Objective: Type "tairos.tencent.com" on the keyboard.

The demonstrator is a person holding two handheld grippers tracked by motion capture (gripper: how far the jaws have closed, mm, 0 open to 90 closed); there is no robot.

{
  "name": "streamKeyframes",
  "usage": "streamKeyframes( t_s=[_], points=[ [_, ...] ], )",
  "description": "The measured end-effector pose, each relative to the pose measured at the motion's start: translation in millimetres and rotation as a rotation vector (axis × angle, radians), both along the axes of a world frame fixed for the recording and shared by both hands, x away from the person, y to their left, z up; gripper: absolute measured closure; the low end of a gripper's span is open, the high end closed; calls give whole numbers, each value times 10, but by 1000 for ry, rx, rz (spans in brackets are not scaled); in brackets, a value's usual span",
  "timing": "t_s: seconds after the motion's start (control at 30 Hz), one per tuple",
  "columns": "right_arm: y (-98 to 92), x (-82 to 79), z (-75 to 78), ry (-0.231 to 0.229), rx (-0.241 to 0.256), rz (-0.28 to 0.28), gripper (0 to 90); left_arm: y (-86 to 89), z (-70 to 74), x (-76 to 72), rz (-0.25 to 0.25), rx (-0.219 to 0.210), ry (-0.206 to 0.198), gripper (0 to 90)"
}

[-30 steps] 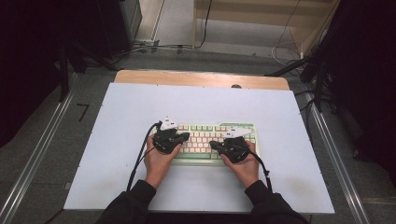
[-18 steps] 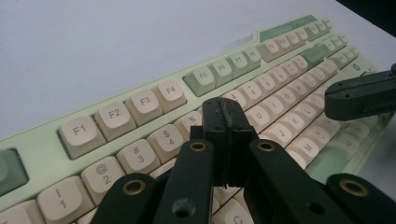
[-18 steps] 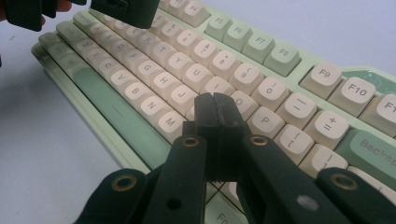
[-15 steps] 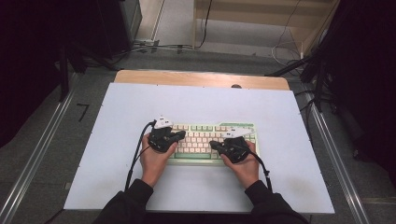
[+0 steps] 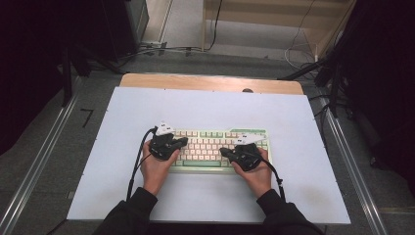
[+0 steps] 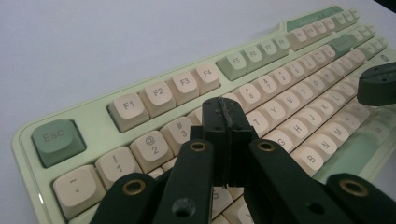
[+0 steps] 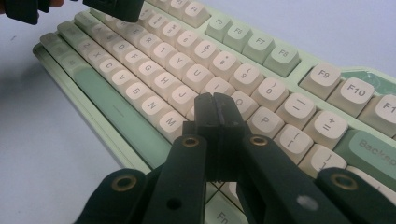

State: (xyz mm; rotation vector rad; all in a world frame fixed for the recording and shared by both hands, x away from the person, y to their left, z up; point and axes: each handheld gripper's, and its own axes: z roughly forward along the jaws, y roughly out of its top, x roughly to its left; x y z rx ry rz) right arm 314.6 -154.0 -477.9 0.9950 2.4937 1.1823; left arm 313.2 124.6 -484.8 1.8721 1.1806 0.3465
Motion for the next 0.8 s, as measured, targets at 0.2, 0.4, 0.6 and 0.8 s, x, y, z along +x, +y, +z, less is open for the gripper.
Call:
streamKeyframes(
  t_s=[0.2, 0.4, 0.6, 0.8],
  points=[
    [0, -1, 2, -2, -1, 0, 879, 5, -26, -4, 0, 9, 11, 900],
    [1, -3, 2, -2, 0, 0, 878, 7, -37, -1, 3, 8, 17, 900],
    [5, -3, 0, 0, 0, 1, 879, -13, -48, -4, 1, 20, 17, 900],
    [8, -4, -2, -1, -1, 3, 878, -27, -50, -8, -4, 30, 14, 900]
  ],
)
